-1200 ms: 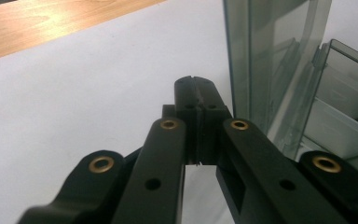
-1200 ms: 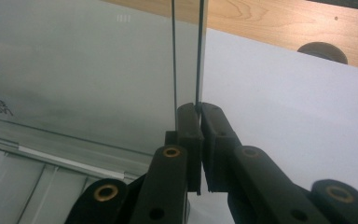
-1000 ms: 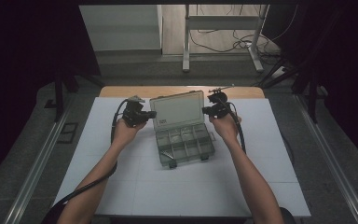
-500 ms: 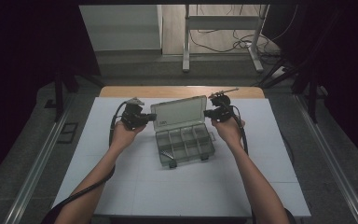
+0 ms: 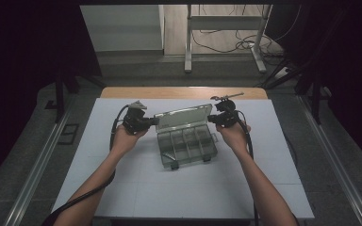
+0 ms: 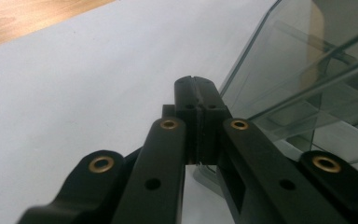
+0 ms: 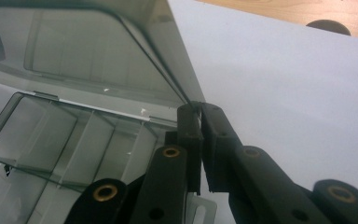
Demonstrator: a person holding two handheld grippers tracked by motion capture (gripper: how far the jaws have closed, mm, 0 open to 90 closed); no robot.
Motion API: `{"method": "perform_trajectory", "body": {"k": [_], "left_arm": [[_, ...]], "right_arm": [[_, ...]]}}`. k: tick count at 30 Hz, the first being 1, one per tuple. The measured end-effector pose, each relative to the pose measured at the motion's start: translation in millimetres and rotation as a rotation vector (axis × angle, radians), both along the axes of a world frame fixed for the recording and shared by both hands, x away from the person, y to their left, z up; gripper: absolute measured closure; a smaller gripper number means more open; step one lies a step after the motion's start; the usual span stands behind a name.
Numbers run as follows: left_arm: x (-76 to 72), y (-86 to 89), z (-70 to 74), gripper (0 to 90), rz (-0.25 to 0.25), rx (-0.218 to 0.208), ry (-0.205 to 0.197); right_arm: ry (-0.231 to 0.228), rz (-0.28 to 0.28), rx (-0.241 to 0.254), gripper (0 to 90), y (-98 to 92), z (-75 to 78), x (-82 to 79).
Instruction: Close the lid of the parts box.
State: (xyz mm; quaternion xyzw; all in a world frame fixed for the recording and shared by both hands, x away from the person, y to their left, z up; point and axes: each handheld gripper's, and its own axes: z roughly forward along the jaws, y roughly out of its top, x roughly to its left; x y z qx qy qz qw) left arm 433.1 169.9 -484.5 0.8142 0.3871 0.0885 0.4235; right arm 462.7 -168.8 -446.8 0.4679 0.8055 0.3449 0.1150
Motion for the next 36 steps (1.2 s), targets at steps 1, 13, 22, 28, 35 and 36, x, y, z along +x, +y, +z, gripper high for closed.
{"method": "perform_trajectory", "body": {"k": [1, 13, 22, 28, 35, 36], "left_arm": [[-0.8, -0.3, 0.0, 89.7, -0.001, 0.0, 0.0], [-9.6, -2.1, 0.3, 89.7, -0.007, 0.004, 0.002], [-17.3, -1.6, 3.0, 89.7, -0.013, -0.002, 0.002], [-23.7, -3.2, 6.5, 89.7, -0.021, -0.007, 0.004], [-31.2, -5.1, 9.1, 89.7, -0.03, -0.013, 0.004], [-32.2, -5.7, 9.2, 89.7, -0.032, -0.014, 0.004]], "right_arm": [[-0.001, 0.003, -0.003, 85.4, -0.6, -0.1, -0.9], [0.003, 0.01, 0.006, 85.6, -5.6, 0.4, -11.9], [0.003, 0.017, 0.025, 85.7, -11.0, 3.0, -22.8], [0.0, 0.025, 0.03, 86.0, -15.2, 4.6, -31.1], [-0.004, 0.033, 0.033, 86.7, -19.7, 6.0, -41.2], [-0.004, 0.034, 0.033, 86.8, -20.1, 6.0, -42.5]]}}
